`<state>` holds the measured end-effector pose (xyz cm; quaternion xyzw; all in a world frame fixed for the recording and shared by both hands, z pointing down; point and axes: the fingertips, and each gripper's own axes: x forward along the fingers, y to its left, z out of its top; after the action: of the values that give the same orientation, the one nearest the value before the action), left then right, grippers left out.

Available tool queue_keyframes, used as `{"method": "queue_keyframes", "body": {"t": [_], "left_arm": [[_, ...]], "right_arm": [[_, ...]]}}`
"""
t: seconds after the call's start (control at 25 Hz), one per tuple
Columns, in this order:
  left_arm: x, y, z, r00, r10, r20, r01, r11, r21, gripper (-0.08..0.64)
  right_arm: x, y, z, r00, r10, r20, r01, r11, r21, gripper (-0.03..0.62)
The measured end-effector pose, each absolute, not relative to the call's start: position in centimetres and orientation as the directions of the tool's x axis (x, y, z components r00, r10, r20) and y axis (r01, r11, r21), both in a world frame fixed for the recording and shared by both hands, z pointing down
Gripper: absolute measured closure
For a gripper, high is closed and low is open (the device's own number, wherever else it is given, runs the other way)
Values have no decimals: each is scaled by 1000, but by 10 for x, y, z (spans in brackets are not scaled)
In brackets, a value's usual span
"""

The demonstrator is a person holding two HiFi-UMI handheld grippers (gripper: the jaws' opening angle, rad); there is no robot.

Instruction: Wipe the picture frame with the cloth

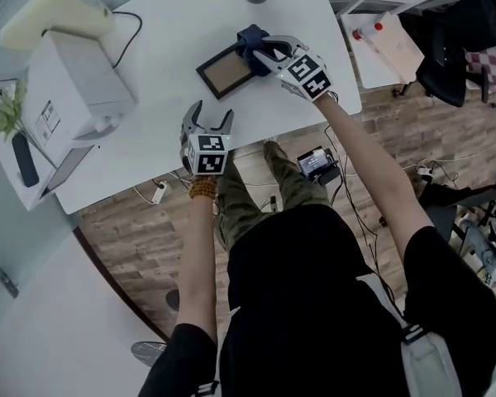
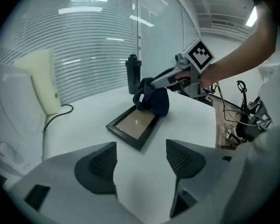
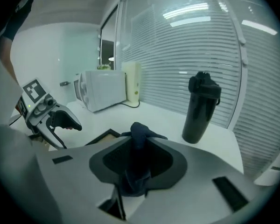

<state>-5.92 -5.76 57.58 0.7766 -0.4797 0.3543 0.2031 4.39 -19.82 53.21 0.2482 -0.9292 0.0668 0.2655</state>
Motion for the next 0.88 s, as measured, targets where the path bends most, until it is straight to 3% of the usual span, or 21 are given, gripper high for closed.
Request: {"method": "queue_keyframes", "body": {"t": [0.32,0.44,0.68,0.88], "left_arm": [[-72,-98,606,317,-487,814,-852,-524,18,237],[-66,-102,617,356,-420,835,-829,-555,75,283],[-63,-100,622,367,-439,820,-806,-591,44,302],[-62,-101,622,368,-427,826,-793,-609,39,302]], "right_arm": [[12,-231,587,-607,-410,681,-587,809,-36,511],[7,-234,596,-568,-418,709,-608,794,-19,514],[-29,-210,596,-547,-344,763,-476,878,54,518],[-81,-170,595,-593,-203,779,-344,939,-18,520]]}}
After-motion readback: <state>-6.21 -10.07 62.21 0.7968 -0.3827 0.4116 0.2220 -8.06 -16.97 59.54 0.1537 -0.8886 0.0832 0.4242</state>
